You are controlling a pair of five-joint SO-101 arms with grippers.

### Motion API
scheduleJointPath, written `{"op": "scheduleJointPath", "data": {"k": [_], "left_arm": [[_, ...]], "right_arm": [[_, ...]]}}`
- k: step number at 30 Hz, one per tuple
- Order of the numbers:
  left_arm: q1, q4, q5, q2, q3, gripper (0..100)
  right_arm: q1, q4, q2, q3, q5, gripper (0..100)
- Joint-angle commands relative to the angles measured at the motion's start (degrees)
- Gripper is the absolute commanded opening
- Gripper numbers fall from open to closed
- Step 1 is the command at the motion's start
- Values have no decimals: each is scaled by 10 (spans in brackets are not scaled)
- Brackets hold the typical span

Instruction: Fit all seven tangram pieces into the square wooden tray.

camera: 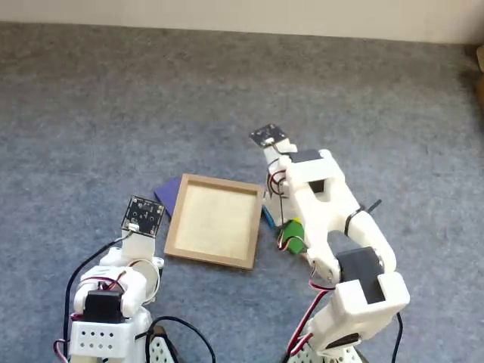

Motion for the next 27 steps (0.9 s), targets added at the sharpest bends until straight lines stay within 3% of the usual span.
{"op": "scheduleJointPath", "data": {"k": [1,10,16,27], "left_arm": [[-6,4,0,-23,12,51],[-6,4,0,-23,12,51],[-6,4,0,-23,12,51],[-6,4,0,-23,12,51]], "right_arm": [[9,-7,4,-22,6,314],[16,-24,5,-22,5,312],[34,-48,5,-20,5,207],[36,-44,0,-20,4,199]]}}
